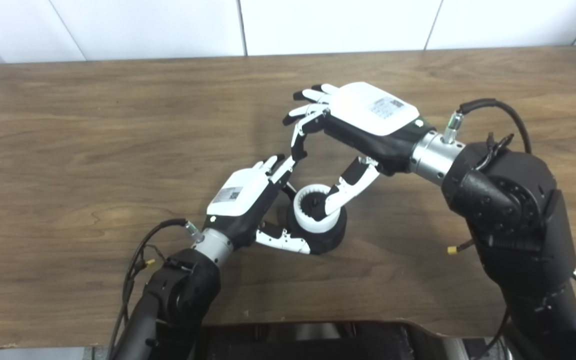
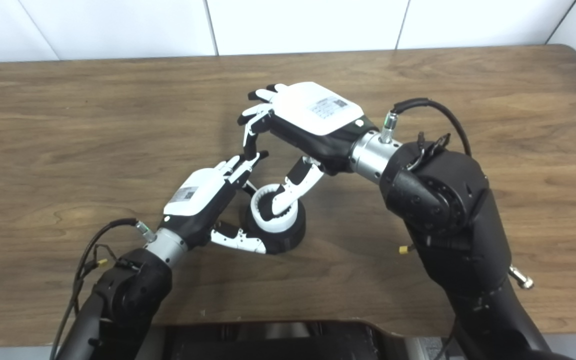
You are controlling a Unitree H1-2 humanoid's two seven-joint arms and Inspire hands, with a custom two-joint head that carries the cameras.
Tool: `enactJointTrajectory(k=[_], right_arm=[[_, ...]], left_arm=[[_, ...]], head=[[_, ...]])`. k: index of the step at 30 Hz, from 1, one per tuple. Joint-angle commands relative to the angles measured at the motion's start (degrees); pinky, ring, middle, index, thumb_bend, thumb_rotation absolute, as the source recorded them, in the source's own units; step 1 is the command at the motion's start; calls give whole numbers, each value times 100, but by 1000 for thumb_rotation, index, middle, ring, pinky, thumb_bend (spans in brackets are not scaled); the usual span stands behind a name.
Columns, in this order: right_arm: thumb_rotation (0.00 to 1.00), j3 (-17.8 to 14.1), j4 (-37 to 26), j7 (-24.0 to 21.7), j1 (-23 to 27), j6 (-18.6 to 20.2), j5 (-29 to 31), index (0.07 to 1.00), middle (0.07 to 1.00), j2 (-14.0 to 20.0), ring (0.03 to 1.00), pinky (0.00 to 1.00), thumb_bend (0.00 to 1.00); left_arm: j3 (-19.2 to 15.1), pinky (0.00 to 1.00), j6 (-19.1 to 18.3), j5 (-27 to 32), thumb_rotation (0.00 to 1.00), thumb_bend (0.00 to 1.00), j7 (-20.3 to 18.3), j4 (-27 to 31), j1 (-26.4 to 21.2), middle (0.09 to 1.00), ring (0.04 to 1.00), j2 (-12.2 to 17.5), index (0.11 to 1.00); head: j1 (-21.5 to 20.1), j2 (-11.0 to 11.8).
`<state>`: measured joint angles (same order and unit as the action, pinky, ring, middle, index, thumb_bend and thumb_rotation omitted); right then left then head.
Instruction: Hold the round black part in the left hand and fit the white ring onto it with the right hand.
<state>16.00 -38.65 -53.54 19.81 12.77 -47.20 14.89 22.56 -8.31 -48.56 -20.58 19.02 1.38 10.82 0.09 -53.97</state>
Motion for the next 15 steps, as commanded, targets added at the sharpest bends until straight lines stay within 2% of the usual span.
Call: enactJointTrajectory(k=[1, 4, 9, 12, 15], right_arm=[[446, -90, -30, 225, 228, -19, 37, 618, 855, 30, 968, 1000, 1000], [447, -107, 6, 250, 251, 9, 40, 653, 860, 28, 965, 1000, 1000], [447, -200, 25, 242, 288, 102, 78, 688, 869, 61, 962, 1000, 1000], [436, -251, 34, 261, 292, 131, 87, 690, 873, 90, 967, 1000, 1000], [436, -276, 48, 289, 284, 129, 98, 686, 874, 98, 967, 1000, 1000]], left_arm=[[-143, 1000, -352, -134, 487, 1000, -312, -154, 81, 1000, 1000, 321, 1000], [-232, 1000, -384, 7, 488, 1000, -457, -35, 68, 1000, 1000, 455, 1000], [-408, 1000, -633, 317, 496, 1000, -1137, 395, -7, 1000, 1000, 812, 1000], [-484, 1000, -800, 324, 482, 1000, -1581, 724, -34, 1000, 1000, 1087, 1000], [-545, 1000, -889, 247, 476, 1000, -1824, 934, -25, 1000, 1000, 1253, 1000]], head=[[18, 15], [46, 49], [95, 117], [122, 153], [131, 183]])
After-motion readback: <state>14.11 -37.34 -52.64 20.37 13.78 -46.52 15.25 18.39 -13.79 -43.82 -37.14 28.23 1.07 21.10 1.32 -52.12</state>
